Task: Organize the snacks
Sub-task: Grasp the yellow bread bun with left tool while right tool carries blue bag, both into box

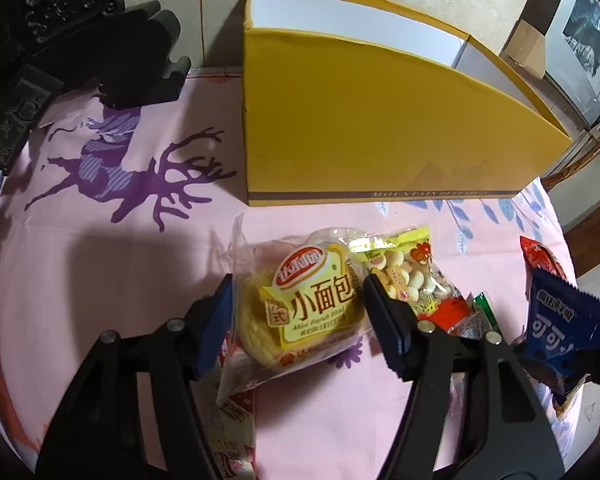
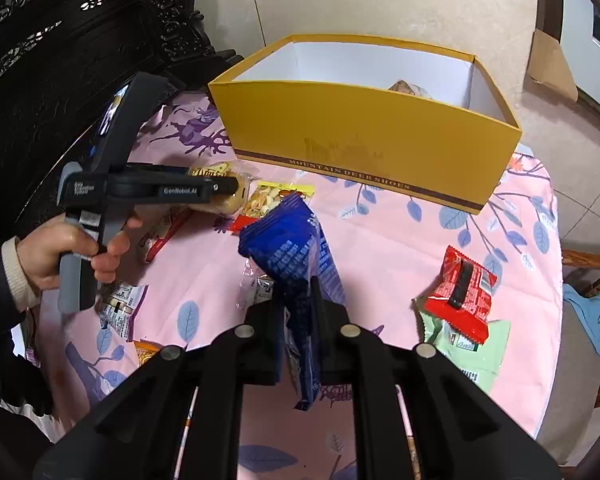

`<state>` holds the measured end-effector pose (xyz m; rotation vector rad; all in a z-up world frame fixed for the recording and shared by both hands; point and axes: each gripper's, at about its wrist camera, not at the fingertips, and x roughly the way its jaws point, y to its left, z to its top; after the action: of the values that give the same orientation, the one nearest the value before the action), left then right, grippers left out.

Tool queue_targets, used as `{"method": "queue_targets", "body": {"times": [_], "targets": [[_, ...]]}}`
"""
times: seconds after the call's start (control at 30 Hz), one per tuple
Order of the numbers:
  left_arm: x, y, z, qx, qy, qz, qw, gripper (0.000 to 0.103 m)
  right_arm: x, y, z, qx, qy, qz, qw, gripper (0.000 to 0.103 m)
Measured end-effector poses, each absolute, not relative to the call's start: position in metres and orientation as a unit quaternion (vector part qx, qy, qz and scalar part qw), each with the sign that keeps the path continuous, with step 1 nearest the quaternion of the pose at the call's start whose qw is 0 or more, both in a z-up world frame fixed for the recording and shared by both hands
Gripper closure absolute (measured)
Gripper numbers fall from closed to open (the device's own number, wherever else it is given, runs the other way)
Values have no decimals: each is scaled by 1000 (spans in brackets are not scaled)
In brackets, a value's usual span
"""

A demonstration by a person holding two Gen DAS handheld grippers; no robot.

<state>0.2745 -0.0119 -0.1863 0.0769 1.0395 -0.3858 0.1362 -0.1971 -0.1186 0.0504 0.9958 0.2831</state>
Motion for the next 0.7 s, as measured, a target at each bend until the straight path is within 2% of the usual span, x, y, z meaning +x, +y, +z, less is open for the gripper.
{"method": "queue_targets", "body": {"times": [0.4, 0.7], "targets": [[245, -20, -146, 44, 465, -156, 871, 41, 139, -203, -111, 23, 464, 126, 876, 92], [246, -29, -82, 42, 420, -165, 891, 41, 148, -209, -86, 16, 436, 120, 892, 92]]}}
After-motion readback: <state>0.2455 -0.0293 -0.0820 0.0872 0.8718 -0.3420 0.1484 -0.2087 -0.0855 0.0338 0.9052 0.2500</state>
